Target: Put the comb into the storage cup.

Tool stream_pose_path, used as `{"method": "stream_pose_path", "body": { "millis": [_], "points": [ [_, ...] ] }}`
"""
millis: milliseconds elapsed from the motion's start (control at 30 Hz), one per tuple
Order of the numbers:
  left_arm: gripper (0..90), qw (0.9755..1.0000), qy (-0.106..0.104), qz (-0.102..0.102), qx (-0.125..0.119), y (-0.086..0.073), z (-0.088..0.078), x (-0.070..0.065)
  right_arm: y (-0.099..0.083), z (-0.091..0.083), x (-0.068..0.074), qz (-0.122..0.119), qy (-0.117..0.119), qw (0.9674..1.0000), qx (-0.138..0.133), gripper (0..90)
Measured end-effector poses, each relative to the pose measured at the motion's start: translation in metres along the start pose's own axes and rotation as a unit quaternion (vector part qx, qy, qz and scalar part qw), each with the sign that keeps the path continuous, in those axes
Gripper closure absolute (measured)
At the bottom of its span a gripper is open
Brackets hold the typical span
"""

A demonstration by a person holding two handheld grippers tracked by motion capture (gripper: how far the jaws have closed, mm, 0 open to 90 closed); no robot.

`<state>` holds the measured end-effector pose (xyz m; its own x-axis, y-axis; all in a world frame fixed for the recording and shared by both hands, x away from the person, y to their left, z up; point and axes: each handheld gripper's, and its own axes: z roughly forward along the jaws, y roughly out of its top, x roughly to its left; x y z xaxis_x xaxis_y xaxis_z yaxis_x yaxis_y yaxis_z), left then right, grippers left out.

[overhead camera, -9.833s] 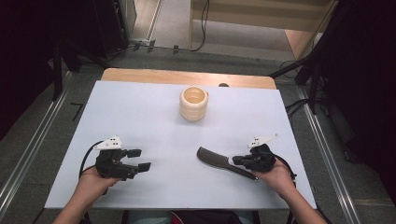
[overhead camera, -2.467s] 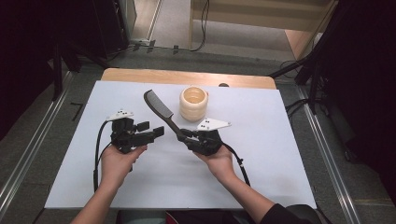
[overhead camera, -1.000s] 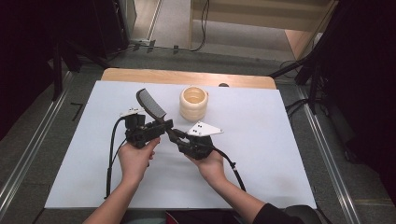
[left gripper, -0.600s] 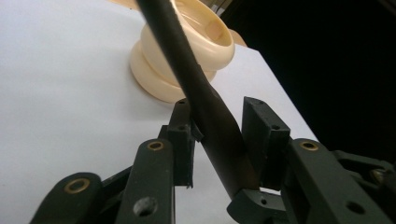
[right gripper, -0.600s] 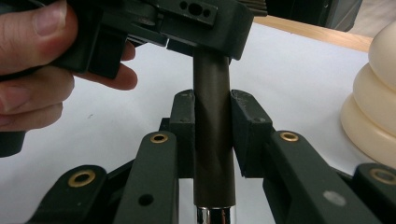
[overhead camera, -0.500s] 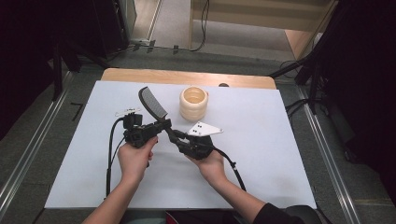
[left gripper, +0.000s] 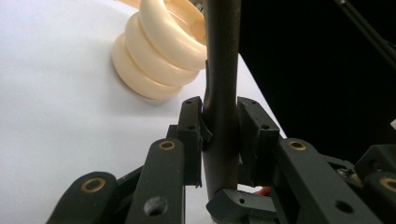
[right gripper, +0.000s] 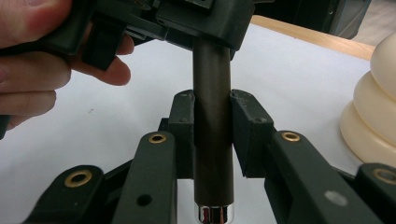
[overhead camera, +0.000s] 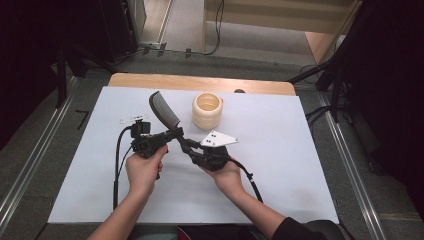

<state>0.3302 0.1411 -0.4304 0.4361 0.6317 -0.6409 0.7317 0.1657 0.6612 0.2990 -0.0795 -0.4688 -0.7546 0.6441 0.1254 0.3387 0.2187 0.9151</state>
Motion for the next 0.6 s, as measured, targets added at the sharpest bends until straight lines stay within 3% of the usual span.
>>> {"method": "stream_pose_path", "body": {
  "millis": [400, 600],
  "points": [
    [73.2, 0.9994, 0.02, 0.022, -0.015, 0.007, -0.009, 0.0, -0.001, 0.0, -0.003, 0.013, 0.027, 0.9993, 0.024, 37.3],
    [73.1, 0.9986, 0.032, 0.038, -0.017, 0.011, -0.012, 0.001, 0.0, -0.005, -0.006, 0.022, 0.034, 0.9991, 0.012, 28.6]
  ]
}}
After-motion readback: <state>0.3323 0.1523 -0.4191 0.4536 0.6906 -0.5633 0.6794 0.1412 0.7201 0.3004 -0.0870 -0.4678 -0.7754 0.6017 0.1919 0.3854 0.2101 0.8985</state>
